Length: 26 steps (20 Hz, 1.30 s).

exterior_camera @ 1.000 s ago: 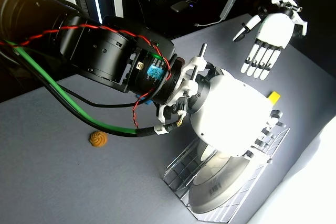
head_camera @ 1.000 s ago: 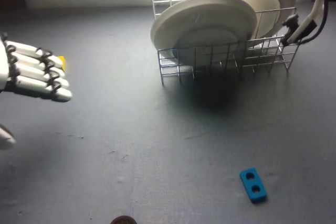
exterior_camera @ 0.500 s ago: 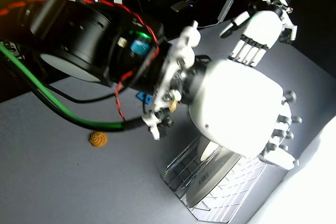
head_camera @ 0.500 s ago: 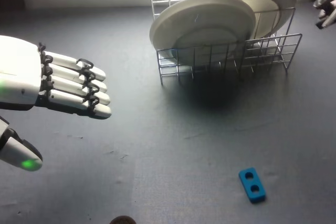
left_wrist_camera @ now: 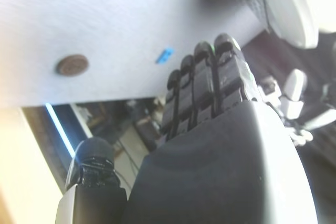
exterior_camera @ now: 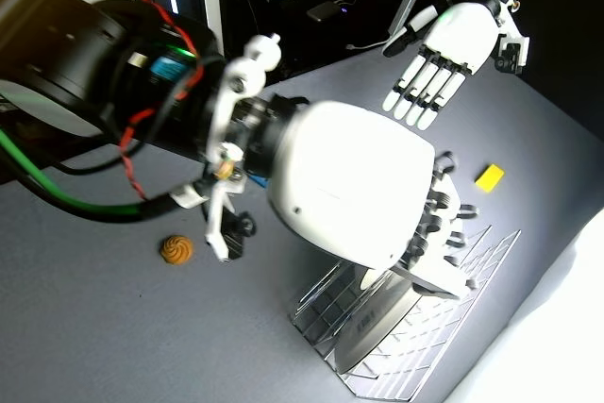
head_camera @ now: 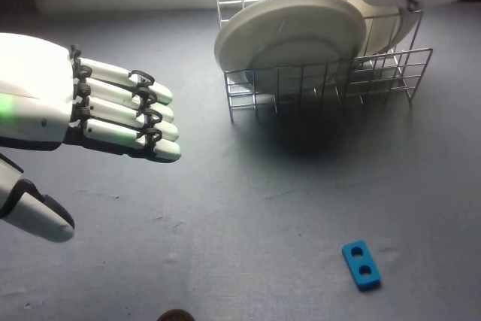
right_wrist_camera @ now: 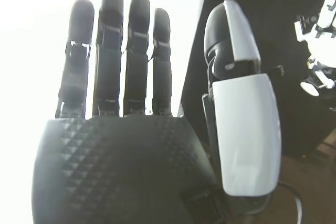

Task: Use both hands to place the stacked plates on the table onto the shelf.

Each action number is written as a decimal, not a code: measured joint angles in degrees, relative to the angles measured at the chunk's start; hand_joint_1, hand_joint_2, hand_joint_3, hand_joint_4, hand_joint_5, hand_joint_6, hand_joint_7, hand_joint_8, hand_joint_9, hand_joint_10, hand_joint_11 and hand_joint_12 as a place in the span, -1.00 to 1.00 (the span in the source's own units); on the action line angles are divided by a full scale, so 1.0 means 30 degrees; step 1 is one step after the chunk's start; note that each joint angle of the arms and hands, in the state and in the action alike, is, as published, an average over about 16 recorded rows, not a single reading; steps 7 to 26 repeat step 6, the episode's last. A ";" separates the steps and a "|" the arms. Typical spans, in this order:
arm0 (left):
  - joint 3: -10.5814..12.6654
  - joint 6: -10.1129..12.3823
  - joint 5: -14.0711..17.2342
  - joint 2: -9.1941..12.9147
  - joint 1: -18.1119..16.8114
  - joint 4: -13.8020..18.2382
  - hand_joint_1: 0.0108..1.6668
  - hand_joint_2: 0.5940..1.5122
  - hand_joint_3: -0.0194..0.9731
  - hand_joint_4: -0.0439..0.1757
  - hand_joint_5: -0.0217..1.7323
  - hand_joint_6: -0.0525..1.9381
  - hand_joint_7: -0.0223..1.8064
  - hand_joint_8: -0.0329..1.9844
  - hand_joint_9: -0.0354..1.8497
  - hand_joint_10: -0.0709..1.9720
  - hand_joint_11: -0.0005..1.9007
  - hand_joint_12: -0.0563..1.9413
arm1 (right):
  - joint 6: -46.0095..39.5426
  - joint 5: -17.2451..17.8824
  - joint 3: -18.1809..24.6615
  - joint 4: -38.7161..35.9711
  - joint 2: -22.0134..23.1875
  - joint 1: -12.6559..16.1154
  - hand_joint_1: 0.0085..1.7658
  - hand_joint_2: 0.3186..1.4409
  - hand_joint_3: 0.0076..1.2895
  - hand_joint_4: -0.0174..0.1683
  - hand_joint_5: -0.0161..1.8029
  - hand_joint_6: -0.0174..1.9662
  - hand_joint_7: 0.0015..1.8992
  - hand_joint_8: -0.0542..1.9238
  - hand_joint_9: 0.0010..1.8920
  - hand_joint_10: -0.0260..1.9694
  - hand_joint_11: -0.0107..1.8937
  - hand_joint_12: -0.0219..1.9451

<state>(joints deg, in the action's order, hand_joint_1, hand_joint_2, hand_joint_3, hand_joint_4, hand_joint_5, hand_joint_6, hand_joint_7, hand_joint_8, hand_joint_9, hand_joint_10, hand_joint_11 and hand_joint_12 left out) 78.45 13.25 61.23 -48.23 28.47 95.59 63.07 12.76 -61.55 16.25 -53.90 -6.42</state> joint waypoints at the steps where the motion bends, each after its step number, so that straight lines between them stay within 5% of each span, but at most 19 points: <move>1: -0.0065 0.0019 -0.0003 0.0022 -0.0075 0.0039 -0.99 0.28 -0.93 -0.62 -0.86 -0.93 -0.82 -0.95 -0.83 -0.91 -0.98 -0.78 | 0.0055 0.0053 0.0120 0.0004 0.0147 -0.0058 0.03 0.38 -0.99 -0.84 -0.22 -0.95 -0.15 -0.92 -0.15 -0.95 -0.69 0.34; 26: -0.0316 0.0148 -0.0018 0.0100 -0.0328 0.0117 -0.99 0.28 -0.93 -0.62 -0.87 -0.93 -0.83 -0.95 -0.83 -0.91 -0.98 -0.79 | 0.0415 0.0185 0.0761 0.0007 0.0850 -0.0250 0.03 0.38 -0.99 -0.84 -0.23 -0.95 -0.16 -0.92 -0.15 -0.95 -0.69 0.35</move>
